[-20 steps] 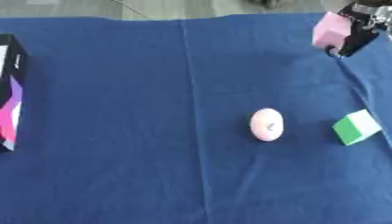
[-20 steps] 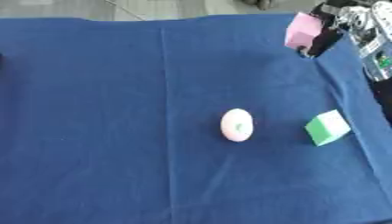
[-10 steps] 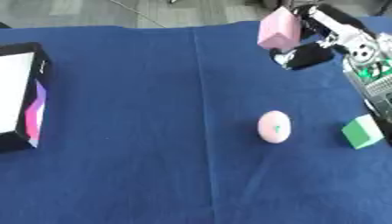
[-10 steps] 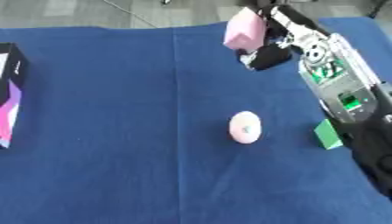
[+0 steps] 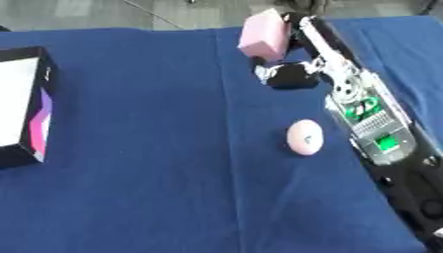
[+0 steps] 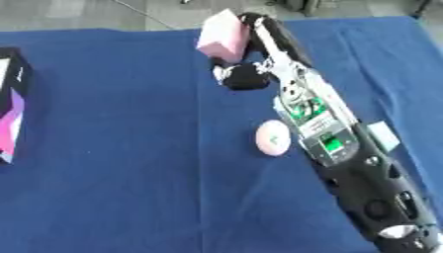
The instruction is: Pick up the objects with one hand, pass them to the other hand, and then place them into the box on the other side of the table.
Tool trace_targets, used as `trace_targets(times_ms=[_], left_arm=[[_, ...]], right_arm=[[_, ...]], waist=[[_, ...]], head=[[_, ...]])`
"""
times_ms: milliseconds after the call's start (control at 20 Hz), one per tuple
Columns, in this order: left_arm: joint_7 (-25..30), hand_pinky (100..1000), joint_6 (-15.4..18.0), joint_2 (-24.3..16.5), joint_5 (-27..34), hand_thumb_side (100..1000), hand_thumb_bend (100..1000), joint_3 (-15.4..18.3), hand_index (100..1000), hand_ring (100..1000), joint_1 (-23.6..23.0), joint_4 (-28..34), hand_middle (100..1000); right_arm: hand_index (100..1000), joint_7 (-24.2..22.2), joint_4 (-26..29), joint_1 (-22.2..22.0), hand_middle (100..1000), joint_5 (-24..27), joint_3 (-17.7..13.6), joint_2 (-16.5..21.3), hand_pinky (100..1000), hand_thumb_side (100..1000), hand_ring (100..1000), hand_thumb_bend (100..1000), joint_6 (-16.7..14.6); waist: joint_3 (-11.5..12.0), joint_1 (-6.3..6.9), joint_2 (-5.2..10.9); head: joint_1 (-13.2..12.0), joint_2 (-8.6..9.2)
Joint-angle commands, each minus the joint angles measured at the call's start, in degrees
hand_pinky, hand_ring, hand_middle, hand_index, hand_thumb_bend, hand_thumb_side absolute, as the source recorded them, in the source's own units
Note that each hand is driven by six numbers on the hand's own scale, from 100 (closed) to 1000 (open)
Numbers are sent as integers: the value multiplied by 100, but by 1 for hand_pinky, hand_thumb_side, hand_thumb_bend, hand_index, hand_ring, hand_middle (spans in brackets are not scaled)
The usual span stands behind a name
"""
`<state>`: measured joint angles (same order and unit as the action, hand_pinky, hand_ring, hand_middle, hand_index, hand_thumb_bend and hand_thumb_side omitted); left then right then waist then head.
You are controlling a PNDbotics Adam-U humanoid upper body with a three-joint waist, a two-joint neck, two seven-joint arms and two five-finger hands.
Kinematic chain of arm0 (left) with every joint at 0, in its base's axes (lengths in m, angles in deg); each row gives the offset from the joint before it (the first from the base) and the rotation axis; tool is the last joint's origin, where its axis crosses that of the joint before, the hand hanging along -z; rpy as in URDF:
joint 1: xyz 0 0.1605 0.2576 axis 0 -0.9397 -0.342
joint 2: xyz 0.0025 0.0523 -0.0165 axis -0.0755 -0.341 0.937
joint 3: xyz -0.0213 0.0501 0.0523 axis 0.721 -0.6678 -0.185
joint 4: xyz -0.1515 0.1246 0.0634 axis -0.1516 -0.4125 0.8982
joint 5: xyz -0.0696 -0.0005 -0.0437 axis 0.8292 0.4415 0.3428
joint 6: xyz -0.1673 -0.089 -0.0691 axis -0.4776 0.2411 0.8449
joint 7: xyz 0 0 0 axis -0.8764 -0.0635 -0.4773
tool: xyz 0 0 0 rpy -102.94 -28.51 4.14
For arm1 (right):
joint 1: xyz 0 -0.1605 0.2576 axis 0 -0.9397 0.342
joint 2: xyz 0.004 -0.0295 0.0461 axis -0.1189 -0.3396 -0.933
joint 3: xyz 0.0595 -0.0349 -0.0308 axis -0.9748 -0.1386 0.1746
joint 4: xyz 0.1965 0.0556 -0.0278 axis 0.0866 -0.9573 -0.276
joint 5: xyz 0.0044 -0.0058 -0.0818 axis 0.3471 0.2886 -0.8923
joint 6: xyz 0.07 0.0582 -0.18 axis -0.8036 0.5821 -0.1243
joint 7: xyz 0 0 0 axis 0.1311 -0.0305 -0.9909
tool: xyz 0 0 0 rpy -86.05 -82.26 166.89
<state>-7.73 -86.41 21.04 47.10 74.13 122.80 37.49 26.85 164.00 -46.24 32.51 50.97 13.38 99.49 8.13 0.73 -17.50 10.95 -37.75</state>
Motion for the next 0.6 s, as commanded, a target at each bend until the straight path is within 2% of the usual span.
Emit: trace_targets(times_ms=[50, 200, 600], left_arm=[[477, 744, -62, -333, -153, 766, 159, -132, 870, 836, 291, 97, 769], [926, 752, -152, -416, -229, 773, 163, -344, 869, 836, 597, 97, 771], [2269, 771, -628, -594, -542, 801, 155, -1060, 867, 838, 1261, 97, 780]], right_arm=[[629, 95, 42, 41, 502, 407, 273, -181, 802, 100, 530, 100, -298], [628, 141, -95, 22, 501, 629, 494, -411, 801, 100, 527, 100, -627], [625, 379, -540, -58, 499, 722, 939, -947, 796, 100, 520, 100, -1303]], waist=[[-14, 13, 187], [-28, 19, 214], [-36, 30, 275]], head=[[-29, -55], [-36, -110], [-65, -242]])
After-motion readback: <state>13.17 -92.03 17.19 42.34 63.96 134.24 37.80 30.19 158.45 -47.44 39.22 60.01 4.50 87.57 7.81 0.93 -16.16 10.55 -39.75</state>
